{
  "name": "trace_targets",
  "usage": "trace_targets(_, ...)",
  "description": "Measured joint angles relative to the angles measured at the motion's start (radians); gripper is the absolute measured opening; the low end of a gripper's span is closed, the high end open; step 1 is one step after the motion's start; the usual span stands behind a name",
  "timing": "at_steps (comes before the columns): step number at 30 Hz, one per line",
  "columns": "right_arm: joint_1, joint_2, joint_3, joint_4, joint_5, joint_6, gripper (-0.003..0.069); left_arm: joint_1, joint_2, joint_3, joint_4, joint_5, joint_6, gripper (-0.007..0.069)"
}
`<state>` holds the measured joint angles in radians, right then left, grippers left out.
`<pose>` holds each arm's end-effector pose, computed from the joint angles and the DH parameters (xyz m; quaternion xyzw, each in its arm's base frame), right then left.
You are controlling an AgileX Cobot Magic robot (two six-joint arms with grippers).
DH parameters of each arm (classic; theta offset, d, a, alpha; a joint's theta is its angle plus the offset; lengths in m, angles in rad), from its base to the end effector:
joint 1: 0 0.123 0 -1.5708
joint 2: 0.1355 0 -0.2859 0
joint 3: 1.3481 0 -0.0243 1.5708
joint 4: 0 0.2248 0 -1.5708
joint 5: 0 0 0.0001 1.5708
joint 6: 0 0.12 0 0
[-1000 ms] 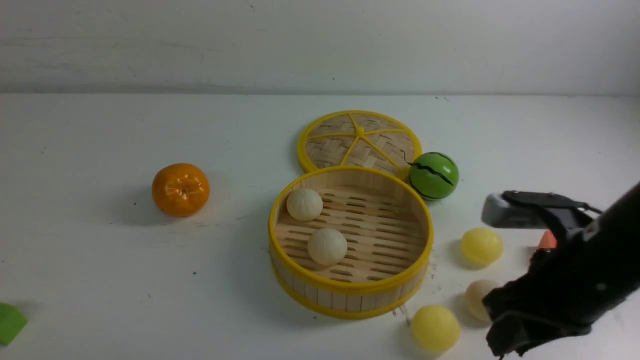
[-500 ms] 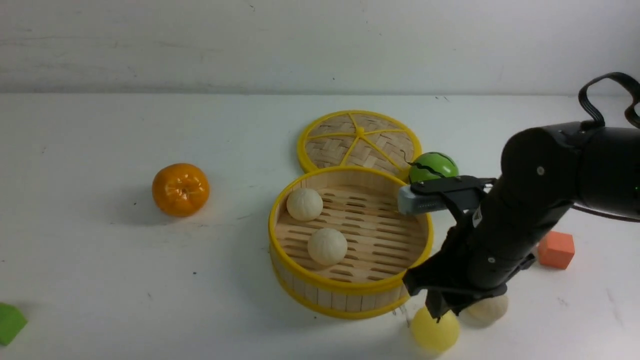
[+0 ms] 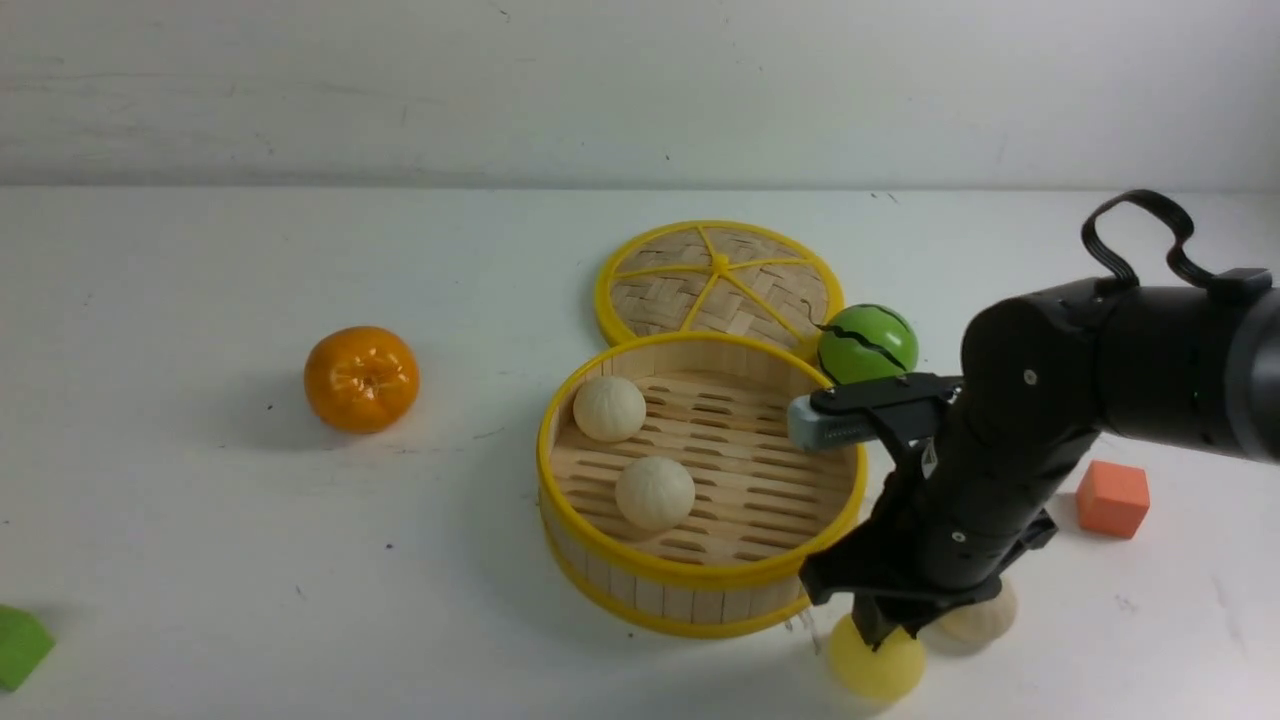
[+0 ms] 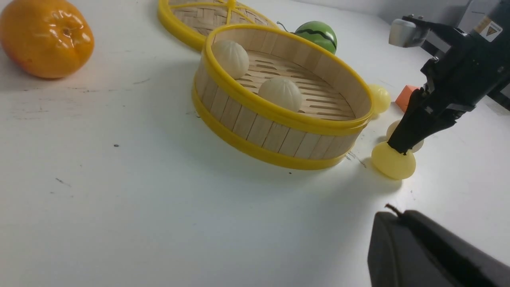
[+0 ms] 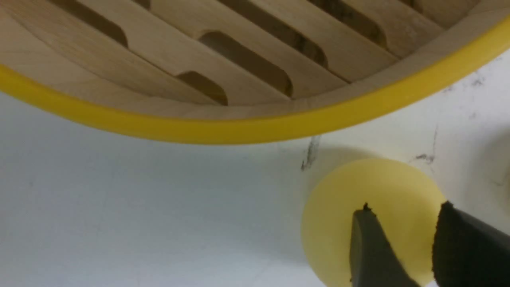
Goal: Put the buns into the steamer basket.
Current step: Use the right arm to grab a steamed stuffed bun
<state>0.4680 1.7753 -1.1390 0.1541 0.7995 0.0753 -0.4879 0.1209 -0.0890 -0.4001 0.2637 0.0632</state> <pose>0.2856 0.1592 0.1797 -0.1470 0.9811 0.0882 0.0902 0.0506 -0.0407 0.2097 0.0951 0.7643 -0.2875 0.5694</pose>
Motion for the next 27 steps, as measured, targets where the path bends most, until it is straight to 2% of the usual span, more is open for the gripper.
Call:
trace_targets(7, 0.000, 0.000, 0.000, 0.007, 0.006, 0.001, 0.0238, 0.000, 0.000, 0.000, 0.000, 0.000, 0.000, -0.0013)
trace_targets(15, 0.000, 0.002, 0.000, 0.012, 0.016, 0.012, 0.0181, 0.000, 0.000, 0.000, 0.000, 0.000, 0.000, -0.0013)
trace_targets(27, 0.000, 0.022, 0.000, 0.019, 0.013, 0.013, 0.0174, 0.000, 0.000, 0.000, 0.000, 0.000, 0.000, -0.0013)
